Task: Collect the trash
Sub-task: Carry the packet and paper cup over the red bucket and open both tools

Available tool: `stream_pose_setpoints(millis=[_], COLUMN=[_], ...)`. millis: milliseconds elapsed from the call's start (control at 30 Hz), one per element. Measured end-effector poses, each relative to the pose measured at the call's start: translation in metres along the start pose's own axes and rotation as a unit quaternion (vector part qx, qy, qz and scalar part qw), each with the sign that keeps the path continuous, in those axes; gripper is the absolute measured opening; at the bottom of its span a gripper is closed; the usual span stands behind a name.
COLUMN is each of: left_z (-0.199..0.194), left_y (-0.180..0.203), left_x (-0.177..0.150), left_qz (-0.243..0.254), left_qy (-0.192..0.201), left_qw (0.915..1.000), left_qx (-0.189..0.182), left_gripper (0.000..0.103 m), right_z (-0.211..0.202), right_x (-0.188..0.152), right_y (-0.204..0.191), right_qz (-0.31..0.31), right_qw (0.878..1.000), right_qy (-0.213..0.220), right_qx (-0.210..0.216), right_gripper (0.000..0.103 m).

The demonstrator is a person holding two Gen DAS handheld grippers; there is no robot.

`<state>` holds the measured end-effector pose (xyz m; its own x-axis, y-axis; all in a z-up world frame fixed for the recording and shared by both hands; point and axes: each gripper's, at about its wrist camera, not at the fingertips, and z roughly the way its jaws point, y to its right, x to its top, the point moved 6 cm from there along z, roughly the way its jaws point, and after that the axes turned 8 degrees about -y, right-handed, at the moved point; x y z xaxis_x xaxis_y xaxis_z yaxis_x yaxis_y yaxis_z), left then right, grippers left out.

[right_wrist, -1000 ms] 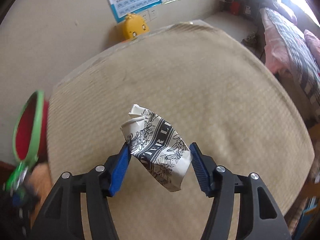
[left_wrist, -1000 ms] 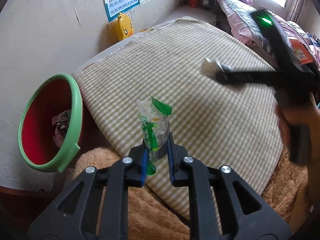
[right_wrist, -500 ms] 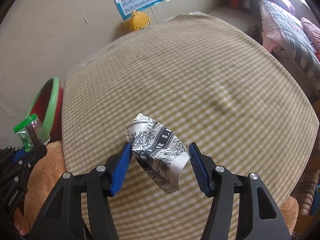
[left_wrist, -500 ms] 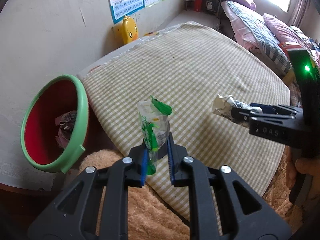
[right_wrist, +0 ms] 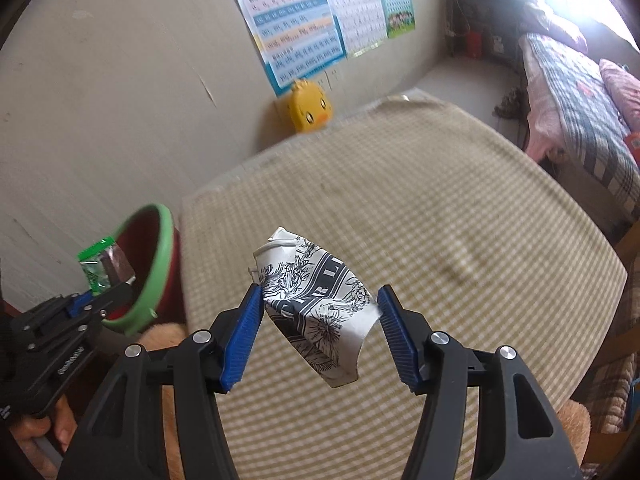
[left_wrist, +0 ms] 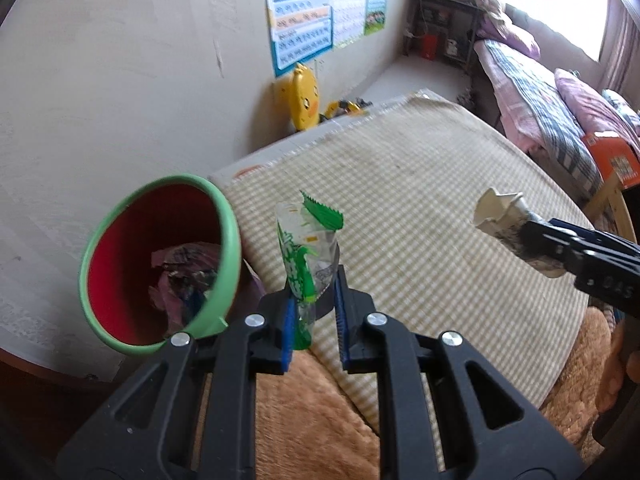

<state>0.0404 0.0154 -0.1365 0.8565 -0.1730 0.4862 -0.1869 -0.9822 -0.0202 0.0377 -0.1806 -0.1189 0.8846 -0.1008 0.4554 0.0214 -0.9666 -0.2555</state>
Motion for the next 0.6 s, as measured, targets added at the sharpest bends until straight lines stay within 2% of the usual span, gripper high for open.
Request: stream_pose_setpoints(millis=[233,600], left_z=[-0.010,-0.008], left_y=[-0.026,-0.077], left_x=[0.007,0.009], left_qz=[-0.032,-0.089], left_qy=[0.018,0.026], left_qw=[0.9993,0.9955], left_qx=[0.002,0.018], left_gripper=[0.015,0.015], right_z=[-0.008,0.000], right_x=[0.020,0.044], right_y=[-0.033,-0.095], right_qz=[-0.024,-0.075], right_qw=[0.999,0.996], right_qy=[0.017,0.026], right_qx=[0.014,0.041], right_gripper=[0.057,0.057])
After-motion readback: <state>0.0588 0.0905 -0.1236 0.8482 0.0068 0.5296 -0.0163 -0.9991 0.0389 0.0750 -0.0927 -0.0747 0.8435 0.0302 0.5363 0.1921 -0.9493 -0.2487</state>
